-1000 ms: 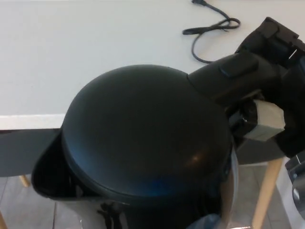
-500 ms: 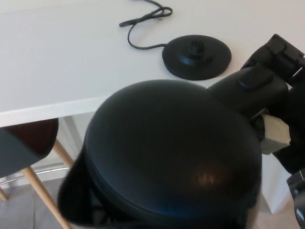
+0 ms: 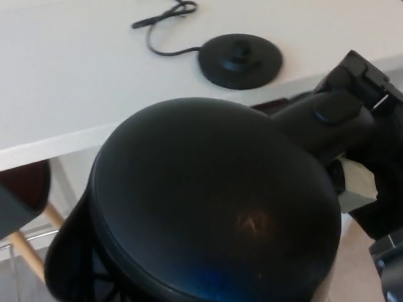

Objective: Pick up a kettle on a counter using the right hand and walk towards another counter and put the kettle near the coffee maker

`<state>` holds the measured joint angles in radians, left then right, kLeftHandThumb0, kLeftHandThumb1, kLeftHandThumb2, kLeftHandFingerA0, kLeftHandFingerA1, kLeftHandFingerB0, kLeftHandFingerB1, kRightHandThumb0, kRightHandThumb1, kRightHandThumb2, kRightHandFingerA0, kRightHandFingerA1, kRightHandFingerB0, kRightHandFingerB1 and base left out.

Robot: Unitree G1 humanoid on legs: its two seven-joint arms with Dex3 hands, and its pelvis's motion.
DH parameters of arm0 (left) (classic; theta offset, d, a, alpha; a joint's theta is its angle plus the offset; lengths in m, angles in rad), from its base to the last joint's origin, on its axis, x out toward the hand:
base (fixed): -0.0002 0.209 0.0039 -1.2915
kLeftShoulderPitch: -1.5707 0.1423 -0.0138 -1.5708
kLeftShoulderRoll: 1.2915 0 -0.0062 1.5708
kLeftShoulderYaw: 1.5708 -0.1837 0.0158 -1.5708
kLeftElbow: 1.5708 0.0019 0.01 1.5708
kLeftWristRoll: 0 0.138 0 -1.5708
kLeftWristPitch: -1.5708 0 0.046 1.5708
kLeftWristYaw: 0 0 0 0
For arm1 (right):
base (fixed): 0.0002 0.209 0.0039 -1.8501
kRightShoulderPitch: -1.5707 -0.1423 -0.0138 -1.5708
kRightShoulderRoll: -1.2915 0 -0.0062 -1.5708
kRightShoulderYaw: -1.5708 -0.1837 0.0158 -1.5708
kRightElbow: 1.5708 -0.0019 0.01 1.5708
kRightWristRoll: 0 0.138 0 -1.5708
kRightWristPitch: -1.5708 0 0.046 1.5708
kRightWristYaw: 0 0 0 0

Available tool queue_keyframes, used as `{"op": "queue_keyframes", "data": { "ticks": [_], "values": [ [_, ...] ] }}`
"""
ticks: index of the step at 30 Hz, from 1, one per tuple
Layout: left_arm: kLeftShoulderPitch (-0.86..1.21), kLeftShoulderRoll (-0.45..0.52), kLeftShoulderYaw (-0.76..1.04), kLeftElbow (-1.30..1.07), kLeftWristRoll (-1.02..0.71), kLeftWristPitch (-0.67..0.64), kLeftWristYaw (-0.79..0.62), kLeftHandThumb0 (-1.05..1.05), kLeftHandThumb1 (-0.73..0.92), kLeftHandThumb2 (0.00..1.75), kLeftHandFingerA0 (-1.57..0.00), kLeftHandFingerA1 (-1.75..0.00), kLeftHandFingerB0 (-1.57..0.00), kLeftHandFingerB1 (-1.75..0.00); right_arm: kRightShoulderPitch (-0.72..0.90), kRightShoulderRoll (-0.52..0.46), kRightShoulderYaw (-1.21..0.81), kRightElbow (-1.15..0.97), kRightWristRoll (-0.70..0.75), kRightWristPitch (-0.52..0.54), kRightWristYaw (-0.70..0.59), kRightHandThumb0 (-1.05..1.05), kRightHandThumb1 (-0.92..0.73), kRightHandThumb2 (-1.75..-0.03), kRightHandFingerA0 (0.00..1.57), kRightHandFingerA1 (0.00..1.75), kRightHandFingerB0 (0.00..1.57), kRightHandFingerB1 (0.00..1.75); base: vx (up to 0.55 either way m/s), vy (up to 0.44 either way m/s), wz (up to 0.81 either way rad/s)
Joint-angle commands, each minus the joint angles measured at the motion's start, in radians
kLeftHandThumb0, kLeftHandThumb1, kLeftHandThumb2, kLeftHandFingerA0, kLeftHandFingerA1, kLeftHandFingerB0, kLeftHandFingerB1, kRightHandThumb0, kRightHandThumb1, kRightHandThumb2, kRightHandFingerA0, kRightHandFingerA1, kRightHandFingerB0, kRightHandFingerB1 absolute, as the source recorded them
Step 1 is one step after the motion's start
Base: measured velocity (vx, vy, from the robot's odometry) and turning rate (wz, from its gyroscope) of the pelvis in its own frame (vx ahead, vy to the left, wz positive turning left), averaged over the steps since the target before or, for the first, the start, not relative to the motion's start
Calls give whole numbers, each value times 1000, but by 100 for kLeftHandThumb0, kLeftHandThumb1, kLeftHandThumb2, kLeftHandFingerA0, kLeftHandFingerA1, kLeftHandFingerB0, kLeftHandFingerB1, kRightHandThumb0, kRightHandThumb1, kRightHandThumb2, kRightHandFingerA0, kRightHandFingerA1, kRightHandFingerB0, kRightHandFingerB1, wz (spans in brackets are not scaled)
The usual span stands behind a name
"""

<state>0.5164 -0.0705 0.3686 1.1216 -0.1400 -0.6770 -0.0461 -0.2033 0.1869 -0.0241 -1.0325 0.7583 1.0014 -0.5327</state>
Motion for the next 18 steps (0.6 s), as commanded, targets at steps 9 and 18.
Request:
{"op": "queue_keyframes", "data": {
  "ticks": [9, 18],
  "values": [
    [-45, 9, -1, 7, 6, -43, 52, -17, 41, 132, -103, -122, -99, -105, -8, -56, 22, -15, 86, -120, -103, -27, -48, -132, 102, 175, 77, 159, -53, -158, -56],
    [-61, 23, -10, 37, 19, -41, 74, -13, 34, 141, -100, -119, -98, -98, 4, -69, 28, -15, 98, -124, -104, -28, -47, -133, 98, 175, 75, 159, -12, 116, -63]
  ]
}}
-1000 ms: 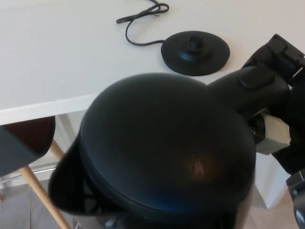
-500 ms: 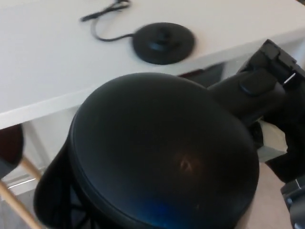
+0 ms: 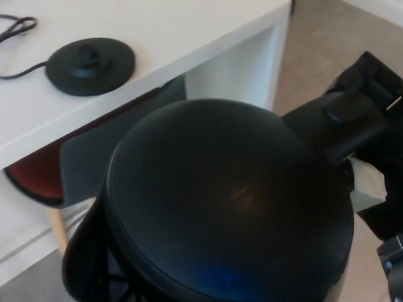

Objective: Pick up a kettle on a counter using the right hand and walk towards another counter and put the kettle near the coffee maker

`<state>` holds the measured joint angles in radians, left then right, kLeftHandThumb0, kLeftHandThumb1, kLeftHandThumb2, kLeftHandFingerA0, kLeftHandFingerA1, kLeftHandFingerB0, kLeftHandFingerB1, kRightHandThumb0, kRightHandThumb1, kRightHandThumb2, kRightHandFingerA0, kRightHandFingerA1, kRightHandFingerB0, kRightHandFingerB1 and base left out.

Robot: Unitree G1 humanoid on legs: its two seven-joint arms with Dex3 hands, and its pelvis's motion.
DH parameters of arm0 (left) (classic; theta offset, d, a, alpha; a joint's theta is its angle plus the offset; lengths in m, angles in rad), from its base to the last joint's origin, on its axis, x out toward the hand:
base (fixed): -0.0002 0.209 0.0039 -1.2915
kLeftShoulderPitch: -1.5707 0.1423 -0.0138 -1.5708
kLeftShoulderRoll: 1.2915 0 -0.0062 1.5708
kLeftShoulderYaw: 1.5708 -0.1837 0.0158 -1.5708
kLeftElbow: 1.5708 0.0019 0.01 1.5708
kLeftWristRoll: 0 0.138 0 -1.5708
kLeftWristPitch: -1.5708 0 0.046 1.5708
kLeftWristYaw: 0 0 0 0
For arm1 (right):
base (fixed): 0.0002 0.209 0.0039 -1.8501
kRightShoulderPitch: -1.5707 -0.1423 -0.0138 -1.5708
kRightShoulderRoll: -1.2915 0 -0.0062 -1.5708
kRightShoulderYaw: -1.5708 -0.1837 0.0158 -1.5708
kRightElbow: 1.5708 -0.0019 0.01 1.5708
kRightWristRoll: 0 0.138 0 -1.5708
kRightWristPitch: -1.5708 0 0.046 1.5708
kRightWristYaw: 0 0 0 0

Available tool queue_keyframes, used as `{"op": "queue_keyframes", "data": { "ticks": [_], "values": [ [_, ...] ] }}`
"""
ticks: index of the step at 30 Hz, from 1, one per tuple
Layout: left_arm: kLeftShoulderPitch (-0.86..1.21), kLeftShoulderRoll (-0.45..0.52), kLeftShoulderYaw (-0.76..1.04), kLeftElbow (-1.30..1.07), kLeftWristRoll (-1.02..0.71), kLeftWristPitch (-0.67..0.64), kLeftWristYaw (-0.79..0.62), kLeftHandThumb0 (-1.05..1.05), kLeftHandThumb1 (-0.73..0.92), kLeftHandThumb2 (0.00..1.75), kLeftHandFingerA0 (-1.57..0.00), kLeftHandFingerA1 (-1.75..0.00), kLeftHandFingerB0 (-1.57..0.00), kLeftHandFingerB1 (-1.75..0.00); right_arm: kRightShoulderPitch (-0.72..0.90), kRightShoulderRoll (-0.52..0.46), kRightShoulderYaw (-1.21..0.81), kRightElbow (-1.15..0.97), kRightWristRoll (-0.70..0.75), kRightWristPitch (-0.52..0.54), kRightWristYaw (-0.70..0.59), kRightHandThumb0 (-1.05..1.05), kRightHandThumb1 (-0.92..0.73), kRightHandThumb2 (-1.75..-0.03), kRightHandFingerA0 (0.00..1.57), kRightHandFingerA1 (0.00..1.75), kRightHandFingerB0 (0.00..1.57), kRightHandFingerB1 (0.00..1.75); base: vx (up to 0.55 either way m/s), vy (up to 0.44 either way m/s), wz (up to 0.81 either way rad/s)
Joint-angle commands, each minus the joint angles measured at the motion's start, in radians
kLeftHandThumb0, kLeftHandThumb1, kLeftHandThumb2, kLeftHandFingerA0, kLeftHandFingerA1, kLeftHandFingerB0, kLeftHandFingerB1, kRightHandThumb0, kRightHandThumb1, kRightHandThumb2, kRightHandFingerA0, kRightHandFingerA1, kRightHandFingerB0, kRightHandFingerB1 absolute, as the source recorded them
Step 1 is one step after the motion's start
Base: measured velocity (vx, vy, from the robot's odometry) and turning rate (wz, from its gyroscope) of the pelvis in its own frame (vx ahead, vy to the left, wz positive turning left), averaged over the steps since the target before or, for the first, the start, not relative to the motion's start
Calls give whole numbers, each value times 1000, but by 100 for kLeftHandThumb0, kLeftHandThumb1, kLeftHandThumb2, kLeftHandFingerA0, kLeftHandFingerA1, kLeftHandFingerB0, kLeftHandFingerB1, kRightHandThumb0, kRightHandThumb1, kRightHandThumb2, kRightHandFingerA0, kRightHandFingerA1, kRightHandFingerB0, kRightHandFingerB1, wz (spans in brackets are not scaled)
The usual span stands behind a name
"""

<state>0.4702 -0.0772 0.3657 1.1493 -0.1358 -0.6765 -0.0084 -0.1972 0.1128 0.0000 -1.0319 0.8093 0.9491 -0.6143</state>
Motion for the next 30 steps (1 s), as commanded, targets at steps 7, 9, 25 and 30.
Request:
{"op": "queue_keyframes", "data": {
  "ticks": [7, 9, 25, 30],
  "values": [
    [-9, 21, -18, -26, 12, -36, 43, -10, 31, 142, -103, -124, -95, -97, -10, 12, -6, -15, 63, -69, -40, -28, -45, -135, 99, 175, 75, 160, 117, 226, -40],
    [-3, 21, -25, -32, 19, -40, 51, -12, 31, 143, -105, -124, -97, -100, -8, 8, -6, -15, 71, -70, -46, -28, -45, -134, 100, 175, 75, 160, 163, 7, -55],
    [12, 14, -24, -44, 6, -35, 55, -14, 39, 135, -103, -124, -99, -102, 8, -8, -3, -15, 93, -92, -64, -27, -45, -135, 100, 175, 76, 159, 226, -68, -61],
    [19, 14, -26, -50, 9, -38, 60, -16, 39, 136, -102, -124, -99, -104, 23, -13, 0, -15, 91, -101, -56, -26, -45, -135, 99, 175, 75, 159, 254, 123, -100]
  ]
}}
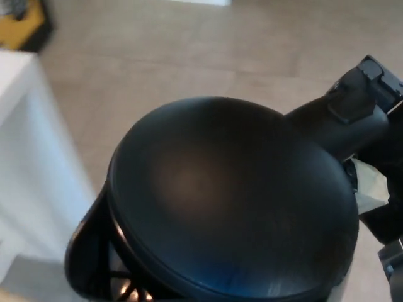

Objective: Pick up a kettle on a counter using the right hand and walk towards another counter and put the kettle near the coffee maker

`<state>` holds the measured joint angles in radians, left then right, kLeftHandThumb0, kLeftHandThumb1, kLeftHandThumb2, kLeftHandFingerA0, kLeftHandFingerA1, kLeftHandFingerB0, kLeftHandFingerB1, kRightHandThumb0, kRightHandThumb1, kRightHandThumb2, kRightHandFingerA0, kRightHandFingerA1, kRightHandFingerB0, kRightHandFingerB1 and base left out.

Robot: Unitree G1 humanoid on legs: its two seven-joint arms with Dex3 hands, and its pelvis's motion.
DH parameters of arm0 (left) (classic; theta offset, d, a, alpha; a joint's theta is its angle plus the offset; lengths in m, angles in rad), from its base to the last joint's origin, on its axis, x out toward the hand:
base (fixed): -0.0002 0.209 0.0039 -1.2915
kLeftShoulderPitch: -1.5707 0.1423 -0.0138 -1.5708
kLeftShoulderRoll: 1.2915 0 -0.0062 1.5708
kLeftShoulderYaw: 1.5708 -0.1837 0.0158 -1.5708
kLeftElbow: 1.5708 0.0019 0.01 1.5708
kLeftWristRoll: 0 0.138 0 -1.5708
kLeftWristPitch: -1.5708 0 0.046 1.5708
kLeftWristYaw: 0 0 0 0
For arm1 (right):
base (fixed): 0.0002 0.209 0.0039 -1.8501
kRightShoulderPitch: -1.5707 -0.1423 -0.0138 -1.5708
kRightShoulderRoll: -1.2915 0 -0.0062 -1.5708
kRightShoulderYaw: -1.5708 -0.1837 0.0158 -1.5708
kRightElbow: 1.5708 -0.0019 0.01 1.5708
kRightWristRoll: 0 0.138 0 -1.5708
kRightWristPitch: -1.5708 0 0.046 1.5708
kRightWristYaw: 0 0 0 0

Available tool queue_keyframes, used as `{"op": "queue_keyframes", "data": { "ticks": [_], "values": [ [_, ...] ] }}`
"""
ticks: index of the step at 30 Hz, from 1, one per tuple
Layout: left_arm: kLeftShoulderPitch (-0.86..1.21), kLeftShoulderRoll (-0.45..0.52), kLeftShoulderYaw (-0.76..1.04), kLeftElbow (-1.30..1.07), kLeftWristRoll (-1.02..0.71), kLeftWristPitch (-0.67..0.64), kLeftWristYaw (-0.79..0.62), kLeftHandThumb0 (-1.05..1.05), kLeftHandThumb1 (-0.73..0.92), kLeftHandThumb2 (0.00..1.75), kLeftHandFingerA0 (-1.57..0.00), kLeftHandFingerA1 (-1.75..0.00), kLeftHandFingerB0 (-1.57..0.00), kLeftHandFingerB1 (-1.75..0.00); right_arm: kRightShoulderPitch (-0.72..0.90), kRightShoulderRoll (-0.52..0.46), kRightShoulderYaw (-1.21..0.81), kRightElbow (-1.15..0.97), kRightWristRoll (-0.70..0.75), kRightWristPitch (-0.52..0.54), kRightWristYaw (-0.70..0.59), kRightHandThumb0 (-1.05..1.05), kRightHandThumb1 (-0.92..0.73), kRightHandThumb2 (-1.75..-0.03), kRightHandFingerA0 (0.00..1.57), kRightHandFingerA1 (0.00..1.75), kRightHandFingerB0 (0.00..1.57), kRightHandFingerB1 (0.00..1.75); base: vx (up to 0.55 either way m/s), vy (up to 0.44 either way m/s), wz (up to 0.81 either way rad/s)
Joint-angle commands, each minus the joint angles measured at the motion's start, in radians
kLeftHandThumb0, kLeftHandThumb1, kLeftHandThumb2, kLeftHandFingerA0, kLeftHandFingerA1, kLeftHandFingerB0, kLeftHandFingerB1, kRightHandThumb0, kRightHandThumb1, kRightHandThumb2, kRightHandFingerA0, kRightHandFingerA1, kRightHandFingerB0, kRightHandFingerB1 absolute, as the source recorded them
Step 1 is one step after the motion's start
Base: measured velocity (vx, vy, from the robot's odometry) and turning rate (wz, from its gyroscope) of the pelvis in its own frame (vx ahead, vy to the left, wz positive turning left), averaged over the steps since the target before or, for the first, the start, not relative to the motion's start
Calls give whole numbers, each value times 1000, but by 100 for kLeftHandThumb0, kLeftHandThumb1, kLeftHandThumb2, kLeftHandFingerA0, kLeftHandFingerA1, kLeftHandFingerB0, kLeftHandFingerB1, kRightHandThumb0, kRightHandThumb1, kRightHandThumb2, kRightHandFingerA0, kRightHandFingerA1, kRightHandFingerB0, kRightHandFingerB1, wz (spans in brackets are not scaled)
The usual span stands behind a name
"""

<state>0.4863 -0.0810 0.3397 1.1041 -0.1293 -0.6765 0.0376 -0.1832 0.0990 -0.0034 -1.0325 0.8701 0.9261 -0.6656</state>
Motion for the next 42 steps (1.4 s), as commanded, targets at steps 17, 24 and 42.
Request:
{"op": "queue_keyframes", "data": {
  "ticks": [17, 24, 42],
  "values": [
    [-25, 30, 26, 73, -35, -60, -50, -18, 39, 131, -109, -116, -100, -99, 27, -33, 16, -15, 20, -111, 1, -24, -43, -137, 99, 175, 77, 157, 175, 2, -89],
    [-18, 17, 23, 42, -20, -64, -19, -12, 29, 147, -103, -127, -100, -105, 14, -25, 15, -15, 24, -101, -12, -28, -46, -131, 99, 175, 77, 158, 95, -143, -97],
    [-37, 31, 26, 35, -4, -24, 22, -9, 32, 141, -103, -119, -96, -99, 16, -33, -3, -15, 19, -124, 38, -26, -47, -128, 97, 175, 72, 161, 145, 132, -90]
  ]
}}
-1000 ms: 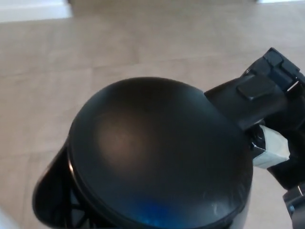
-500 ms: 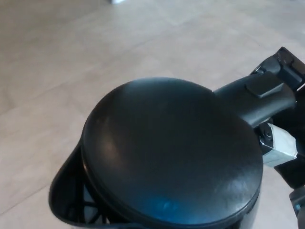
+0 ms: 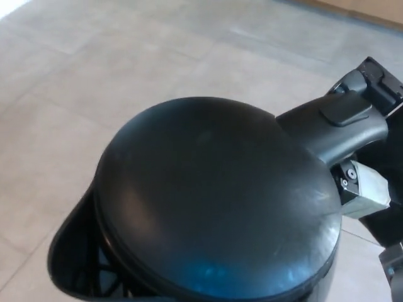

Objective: Pick up a kettle on a counter using the right hand and walk towards another counter and put the kettle near the coffee maker

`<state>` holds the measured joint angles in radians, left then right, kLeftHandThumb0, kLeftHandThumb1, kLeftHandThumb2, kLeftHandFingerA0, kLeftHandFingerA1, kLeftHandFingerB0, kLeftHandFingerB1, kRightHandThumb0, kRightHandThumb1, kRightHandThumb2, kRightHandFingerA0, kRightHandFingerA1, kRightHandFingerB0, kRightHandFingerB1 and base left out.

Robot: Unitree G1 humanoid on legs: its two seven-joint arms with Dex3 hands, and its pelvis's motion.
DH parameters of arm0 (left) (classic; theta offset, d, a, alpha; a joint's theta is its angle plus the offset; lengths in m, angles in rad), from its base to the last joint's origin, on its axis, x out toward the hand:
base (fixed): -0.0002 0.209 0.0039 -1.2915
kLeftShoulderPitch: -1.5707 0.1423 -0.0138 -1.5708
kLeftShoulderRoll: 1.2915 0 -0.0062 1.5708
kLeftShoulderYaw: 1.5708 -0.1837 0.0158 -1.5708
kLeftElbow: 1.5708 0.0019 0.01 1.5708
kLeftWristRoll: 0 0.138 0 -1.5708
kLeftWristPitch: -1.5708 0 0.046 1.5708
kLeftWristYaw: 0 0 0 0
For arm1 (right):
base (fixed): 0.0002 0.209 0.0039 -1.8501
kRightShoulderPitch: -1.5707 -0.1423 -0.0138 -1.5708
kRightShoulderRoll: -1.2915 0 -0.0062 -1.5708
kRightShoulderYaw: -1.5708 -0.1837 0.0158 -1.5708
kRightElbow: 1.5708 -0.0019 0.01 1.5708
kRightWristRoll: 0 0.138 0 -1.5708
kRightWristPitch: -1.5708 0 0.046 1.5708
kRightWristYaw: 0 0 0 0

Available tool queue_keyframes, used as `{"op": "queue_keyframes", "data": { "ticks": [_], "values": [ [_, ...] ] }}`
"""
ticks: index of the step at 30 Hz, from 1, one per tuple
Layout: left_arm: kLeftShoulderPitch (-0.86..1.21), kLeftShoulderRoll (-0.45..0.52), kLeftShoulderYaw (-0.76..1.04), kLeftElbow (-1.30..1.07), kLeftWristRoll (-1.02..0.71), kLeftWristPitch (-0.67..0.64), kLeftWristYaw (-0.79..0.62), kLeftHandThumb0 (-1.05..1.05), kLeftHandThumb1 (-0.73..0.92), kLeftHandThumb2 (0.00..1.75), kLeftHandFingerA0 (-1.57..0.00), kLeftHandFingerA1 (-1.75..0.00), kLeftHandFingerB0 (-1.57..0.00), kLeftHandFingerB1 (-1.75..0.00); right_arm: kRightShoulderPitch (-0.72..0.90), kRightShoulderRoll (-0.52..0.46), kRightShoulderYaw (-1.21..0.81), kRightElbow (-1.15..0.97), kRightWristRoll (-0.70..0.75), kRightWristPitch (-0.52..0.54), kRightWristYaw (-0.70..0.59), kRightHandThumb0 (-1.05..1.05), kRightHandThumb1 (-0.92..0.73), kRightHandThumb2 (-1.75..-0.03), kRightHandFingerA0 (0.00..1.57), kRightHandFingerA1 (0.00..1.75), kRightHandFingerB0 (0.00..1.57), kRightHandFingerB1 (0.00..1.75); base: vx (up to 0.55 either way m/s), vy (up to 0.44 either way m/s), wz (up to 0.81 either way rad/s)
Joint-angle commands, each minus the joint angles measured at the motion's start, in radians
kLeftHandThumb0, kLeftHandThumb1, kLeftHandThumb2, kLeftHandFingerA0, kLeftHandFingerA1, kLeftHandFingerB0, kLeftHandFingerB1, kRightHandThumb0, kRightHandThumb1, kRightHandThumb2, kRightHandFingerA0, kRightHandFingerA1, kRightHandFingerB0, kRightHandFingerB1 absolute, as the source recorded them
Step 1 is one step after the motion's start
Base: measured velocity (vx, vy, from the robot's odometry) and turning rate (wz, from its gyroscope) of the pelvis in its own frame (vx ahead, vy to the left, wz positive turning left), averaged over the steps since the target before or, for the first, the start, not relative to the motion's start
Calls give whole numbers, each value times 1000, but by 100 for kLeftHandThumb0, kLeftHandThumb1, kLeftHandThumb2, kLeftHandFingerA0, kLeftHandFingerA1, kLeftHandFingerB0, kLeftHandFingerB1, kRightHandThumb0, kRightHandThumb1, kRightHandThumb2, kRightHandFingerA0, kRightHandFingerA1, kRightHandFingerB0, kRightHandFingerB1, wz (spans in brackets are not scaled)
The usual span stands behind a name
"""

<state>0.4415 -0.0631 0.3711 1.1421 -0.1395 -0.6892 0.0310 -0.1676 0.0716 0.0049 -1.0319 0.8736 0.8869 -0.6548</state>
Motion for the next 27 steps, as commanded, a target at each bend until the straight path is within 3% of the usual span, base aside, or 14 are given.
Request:
{"op": "queue_keyframes", "data": {
  "ticks": [1, 6, 11, 14, 27],
  "values": [
    [8, 13, -4, -4, 2, -10, 24, -13, 36, 137, -103, -119, -98, -99, 3, -5, -11, -15, 15, -87, 29, -26, -48, -127, 97, 175, 72, 160, 104, 144, -66],
    [25, 6, -2, -18, -5, -21, 17, -13, 39, 132, -105, -121, -97, -99, 22, -14, -7, -15, 13, -93, 36, -26, -50, -125, 98, 175, 78, 153, 115, -96, -54],
    [31, 11, -2, -14, -2, -30, 17, -15, 33, 142, -106, -128, -100, -107, 28, -8, 5, -15, 13, -90, 18, -24, -45, -133, 98, 175, 76, 157, 114, -79, -47],
    [27, 21, 3, 11, -6, -29, 4, -14, 33, 139, -107, -130, -101, -109, 43, -5, 14, -15, 17, -106, 15, -24, -45, -134, 98, 175, 76, 157, 116, 25, -43],
    [35, 11, -7, -8, 2, -46, 3, -16, 38, 133, -107, -126, -101, -109, 60, -10, 34, -15, -1, -122, 26, -25, -48, -131, 98, 175, 74, 159, 155, 149, -28]
  ]
}}
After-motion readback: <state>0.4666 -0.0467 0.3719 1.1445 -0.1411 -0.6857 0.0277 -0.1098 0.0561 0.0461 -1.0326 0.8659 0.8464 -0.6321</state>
